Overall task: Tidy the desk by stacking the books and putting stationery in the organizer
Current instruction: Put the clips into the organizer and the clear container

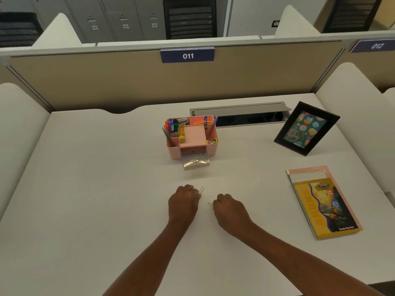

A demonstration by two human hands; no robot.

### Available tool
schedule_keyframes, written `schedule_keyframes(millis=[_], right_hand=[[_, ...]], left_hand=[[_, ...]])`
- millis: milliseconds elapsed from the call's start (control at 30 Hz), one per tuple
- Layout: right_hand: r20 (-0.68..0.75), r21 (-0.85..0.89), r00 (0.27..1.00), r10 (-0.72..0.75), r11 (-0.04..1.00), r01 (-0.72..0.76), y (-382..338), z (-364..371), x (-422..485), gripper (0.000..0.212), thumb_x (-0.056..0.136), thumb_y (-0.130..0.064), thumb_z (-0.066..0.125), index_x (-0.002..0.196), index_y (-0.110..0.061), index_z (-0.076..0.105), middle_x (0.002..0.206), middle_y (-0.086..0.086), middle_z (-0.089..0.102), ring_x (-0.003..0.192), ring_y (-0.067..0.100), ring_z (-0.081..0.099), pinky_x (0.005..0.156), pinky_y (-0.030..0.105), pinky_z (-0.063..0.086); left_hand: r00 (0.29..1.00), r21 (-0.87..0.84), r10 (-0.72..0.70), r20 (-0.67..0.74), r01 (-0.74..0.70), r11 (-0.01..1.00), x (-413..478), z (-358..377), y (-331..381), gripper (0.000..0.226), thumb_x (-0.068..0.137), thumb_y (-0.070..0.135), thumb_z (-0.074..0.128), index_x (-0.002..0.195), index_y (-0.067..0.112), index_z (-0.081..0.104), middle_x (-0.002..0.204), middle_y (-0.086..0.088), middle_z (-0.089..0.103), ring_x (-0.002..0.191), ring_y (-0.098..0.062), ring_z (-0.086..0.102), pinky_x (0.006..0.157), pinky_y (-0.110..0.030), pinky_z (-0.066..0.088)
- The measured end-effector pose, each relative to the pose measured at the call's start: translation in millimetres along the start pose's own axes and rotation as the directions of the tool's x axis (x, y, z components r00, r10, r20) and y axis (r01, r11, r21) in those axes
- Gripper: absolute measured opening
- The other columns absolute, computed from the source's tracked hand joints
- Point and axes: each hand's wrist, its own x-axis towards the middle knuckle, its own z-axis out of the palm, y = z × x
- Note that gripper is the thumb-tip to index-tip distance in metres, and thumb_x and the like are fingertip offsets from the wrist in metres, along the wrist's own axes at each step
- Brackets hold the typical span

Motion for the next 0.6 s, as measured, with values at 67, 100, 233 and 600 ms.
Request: schedule_keyframes(millis=[67, 100, 233, 600], right_hand=[[0.003, 0.001, 1.0, -0.004, 1.0, 0.004, -0.5, -3.3, 0.9, 0.027, 0.055, 0.0, 0.081, 0.065, -0.014, 0.061, 0.066, 0.003, 0.055, 0.054, 0.021, 0.053, 0.04, 0.026, 0.022], [0.009, 0.008, 1.0, -0.001, 1.0, 0.001, -0.2, -4.2, 1.7, 0.028, 0.054, 0.0, 0.081, 0.064, -0.015, 0.06, 0.065, 0.002, 0.054, 0.053, 0.02, 0.052, 0.041, 0.026, 0.021], [0.042, 0.131, 0.995, 0.086, 0.987, -0.091, 4.0, -1.1, 6.8, 0.024, 0.072, -0.011, 0.08, 0.063, -0.017, 0.058, 0.064, 0.0, 0.052, 0.052, 0.02, 0.051, 0.042, 0.026, 0.026], [-0.018, 0.374, 0.965, 0.26, 0.897, -0.235, 14.9, -56.5, 55.0, 0.02, 0.1, -0.039, 0.056, 0.097, -0.03, 0.073, 0.091, -0.009, 0.069, 0.081, 0.017, 0.065, 0.069, 0.035, 0.056]], left_hand=[[1.0, 0.014, -0.002, 0.019, 0.002, 1.0, 2.2, -1.5, 2.6, 0.028, 0.104, 0.04, 0.049, 0.094, 0.026, 0.071, 0.102, 0.009, 0.065, 0.093, -0.017, 0.061, 0.065, -0.035, 0.057], [1.0, 0.015, -0.005, 0.022, 0.004, 1.0, 3.0, -2.2, 4.0, 0.028, 0.104, 0.04, 0.048, 0.095, 0.026, 0.071, 0.102, 0.008, 0.064, 0.093, -0.017, 0.061, 0.065, -0.036, 0.057], [1.0, 0.011, -0.019, 0.021, 0.019, 1.0, 4.6, -2.9, 7.6, 0.025, 0.103, 0.034, 0.049, 0.093, 0.023, 0.069, 0.099, 0.005, 0.065, 0.088, -0.02, 0.062, 0.062, -0.036, 0.056], [0.996, 0.065, 0.007, 0.084, -0.012, 0.998, 9.1, -11.8, 15.2, 0.018, 0.092, 0.023, 0.065, 0.075, 0.018, 0.069, 0.079, -0.001, 0.063, 0.066, -0.024, 0.06, 0.05, -0.032, 0.045]])
